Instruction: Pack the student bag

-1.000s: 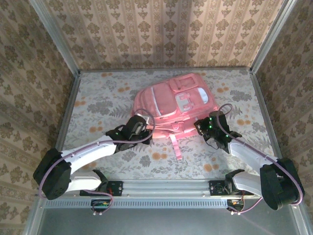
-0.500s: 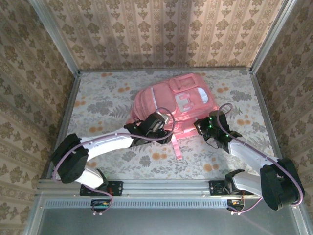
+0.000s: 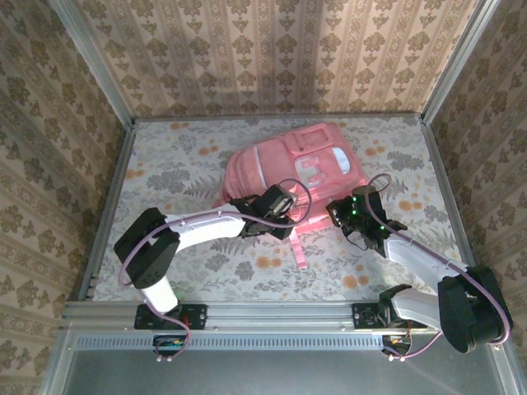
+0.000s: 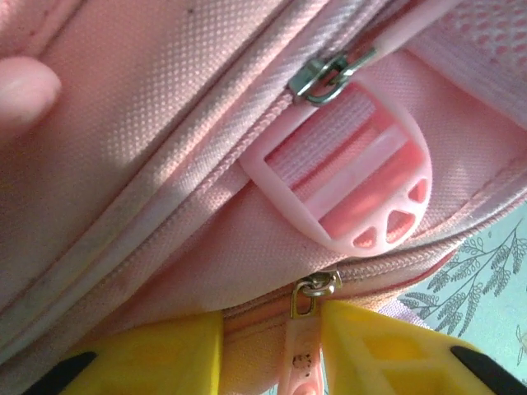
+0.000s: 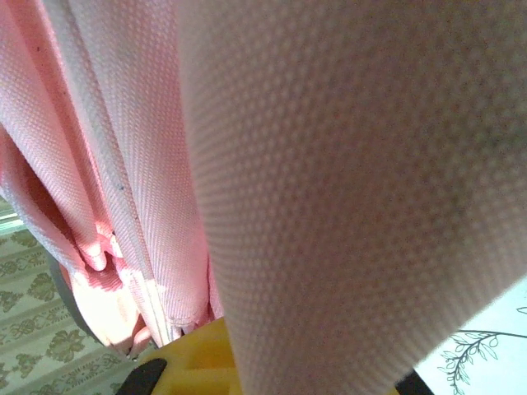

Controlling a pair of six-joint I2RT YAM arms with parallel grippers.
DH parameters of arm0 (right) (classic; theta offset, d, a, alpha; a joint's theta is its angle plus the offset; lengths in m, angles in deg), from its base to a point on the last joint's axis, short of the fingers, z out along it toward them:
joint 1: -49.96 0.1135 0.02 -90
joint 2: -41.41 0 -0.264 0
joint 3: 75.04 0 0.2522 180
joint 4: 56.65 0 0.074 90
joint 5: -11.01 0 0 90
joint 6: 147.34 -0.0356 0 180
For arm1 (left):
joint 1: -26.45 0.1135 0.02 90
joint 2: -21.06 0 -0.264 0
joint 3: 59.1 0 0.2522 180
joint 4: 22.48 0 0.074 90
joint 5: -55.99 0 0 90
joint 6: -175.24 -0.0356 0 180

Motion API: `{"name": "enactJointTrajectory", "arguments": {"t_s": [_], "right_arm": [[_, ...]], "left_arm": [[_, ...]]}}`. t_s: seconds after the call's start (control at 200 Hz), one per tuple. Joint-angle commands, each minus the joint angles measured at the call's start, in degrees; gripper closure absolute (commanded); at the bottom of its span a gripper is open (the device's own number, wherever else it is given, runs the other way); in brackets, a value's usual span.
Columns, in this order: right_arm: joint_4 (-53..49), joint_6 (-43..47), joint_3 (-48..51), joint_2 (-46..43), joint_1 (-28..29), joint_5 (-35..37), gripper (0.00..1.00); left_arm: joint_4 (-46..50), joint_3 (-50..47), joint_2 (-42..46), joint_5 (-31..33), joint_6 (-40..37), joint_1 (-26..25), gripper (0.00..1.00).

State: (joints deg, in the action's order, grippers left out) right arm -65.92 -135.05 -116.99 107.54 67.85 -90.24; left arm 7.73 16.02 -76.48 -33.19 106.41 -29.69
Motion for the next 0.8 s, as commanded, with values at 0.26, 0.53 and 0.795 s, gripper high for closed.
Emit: {"name": "enactJointTrajectory", "arguments": {"t_s": [0.26, 0.53, 0.795], "right_arm": [[5.72, 0.14, -1.08, 0.60, 0.43, -1.17, 1.00], [-0.52, 5.14, -1.30, -1.42, -0.67, 3.14, 1.00], [-0.29, 8.09, -2.43, 1.20, -4.93, 2.88, 1.00]], "left_arm": [[1.21, 0.66, -1.13, -1.03, -0.89, -0.39, 1.00], [3.05, -4.05, 5.42, 1.64, 0.61, 1.19, 1.00], [3.67, -9.92, 11.17, 1.90, 1.76, 3.63, 1.00]]}}
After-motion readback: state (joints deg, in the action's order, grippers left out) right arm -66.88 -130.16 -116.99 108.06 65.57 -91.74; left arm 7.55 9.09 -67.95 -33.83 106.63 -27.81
